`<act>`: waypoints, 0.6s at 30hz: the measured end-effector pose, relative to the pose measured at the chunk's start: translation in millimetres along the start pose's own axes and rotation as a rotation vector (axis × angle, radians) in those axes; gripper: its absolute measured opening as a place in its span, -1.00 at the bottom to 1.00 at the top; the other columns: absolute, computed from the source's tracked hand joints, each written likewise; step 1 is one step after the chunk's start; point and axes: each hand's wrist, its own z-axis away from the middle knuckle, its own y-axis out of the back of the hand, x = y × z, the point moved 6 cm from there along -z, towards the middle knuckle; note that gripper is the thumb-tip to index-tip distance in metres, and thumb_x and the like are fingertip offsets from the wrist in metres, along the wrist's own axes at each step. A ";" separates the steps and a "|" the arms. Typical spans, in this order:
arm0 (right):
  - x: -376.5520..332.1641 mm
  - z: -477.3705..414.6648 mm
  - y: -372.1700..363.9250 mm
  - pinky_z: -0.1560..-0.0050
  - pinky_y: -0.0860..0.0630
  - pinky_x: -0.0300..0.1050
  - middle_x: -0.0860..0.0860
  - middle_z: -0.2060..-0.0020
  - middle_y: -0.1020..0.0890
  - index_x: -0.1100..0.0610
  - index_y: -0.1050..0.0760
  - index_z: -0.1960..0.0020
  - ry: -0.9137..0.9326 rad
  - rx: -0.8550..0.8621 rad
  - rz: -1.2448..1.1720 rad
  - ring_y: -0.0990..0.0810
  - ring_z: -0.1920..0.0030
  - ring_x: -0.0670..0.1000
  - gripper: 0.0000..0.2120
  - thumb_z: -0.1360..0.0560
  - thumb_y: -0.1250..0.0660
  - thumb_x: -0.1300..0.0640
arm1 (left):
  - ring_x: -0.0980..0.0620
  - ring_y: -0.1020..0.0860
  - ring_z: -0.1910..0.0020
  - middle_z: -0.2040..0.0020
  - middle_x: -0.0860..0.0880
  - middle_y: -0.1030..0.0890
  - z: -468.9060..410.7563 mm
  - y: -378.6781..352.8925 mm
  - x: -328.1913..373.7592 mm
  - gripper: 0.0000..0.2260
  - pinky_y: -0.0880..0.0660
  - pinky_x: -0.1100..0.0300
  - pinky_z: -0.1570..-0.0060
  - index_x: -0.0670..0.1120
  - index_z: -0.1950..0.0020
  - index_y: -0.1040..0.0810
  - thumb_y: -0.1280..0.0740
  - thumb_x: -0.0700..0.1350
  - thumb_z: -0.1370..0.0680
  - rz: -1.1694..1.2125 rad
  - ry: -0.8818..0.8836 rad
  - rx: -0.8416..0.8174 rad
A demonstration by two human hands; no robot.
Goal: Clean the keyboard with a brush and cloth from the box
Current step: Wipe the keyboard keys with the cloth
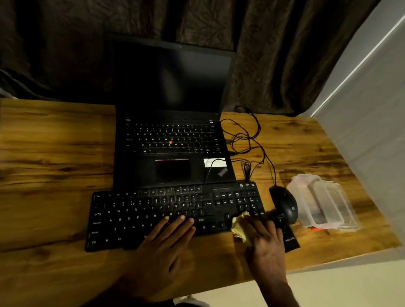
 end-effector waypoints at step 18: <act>29.9 -8.4 0.9 -0.01 -0.47 0.14 0.05 -0.11 -0.68 0.03 -0.63 -0.18 -0.220 -0.085 0.005 -0.54 -0.11 0.21 -0.58 -0.37 -0.24 0.18 | 0.02 -0.20 -0.55 -0.57 0.03 -0.26 -0.5 2.6 1.5 -0.44 -0.21 -0.10 -0.42 -0.07 -0.53 -0.35 -0.24 -0.06 -0.51 -0.002 -0.017 0.041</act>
